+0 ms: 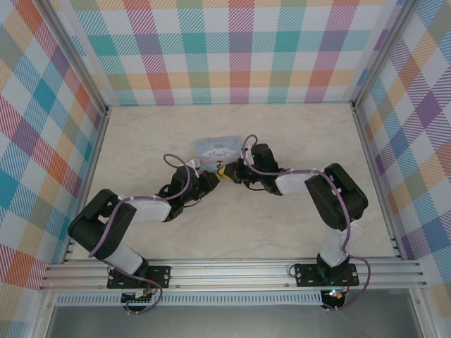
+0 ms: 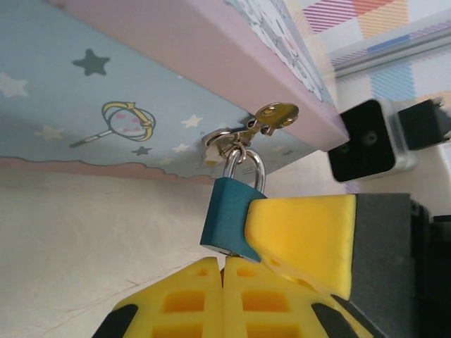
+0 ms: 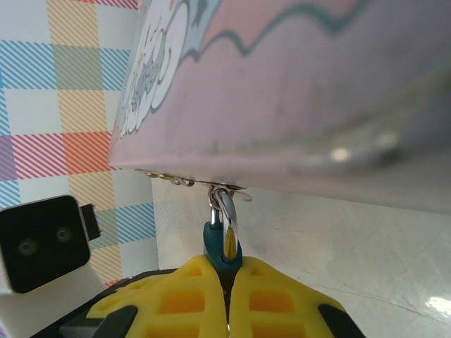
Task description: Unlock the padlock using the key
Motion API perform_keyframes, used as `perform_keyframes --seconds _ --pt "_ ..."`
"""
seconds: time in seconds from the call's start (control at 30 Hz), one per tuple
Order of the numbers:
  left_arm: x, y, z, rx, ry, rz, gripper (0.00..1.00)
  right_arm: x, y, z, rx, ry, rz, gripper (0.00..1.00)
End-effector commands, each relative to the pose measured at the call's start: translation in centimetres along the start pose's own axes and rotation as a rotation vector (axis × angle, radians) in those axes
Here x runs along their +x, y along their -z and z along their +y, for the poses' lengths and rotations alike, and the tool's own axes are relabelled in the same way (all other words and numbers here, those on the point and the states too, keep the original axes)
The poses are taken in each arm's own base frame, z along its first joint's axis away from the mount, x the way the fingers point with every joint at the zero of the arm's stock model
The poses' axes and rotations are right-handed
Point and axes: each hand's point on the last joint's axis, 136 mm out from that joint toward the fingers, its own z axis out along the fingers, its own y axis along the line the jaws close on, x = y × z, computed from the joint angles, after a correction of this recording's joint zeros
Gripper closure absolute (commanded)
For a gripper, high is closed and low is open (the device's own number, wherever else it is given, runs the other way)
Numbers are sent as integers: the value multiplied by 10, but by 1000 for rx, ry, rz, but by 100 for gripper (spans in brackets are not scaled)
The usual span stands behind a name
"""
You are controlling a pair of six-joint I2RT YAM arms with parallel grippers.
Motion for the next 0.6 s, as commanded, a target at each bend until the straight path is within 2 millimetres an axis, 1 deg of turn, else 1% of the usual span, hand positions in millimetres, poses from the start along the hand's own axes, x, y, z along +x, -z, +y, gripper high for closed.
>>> perform_keyframes --seconds 0.0,0.23,0.37,0.57 --pt "6 3 -9 -53 -170 19 100 -10 3 29 -36 59 -47 94" --pt "12 2 -18 -95 -324 25 100 -11 -2 38 -60 41 -56 95" --pt "12 2 -19 -113 -365 22 100 -11 -5 41 -76 34 -55 95" --pt "13 1 -27 -117 -431 18 100 -11 -7 43 -90 19 -59 95"
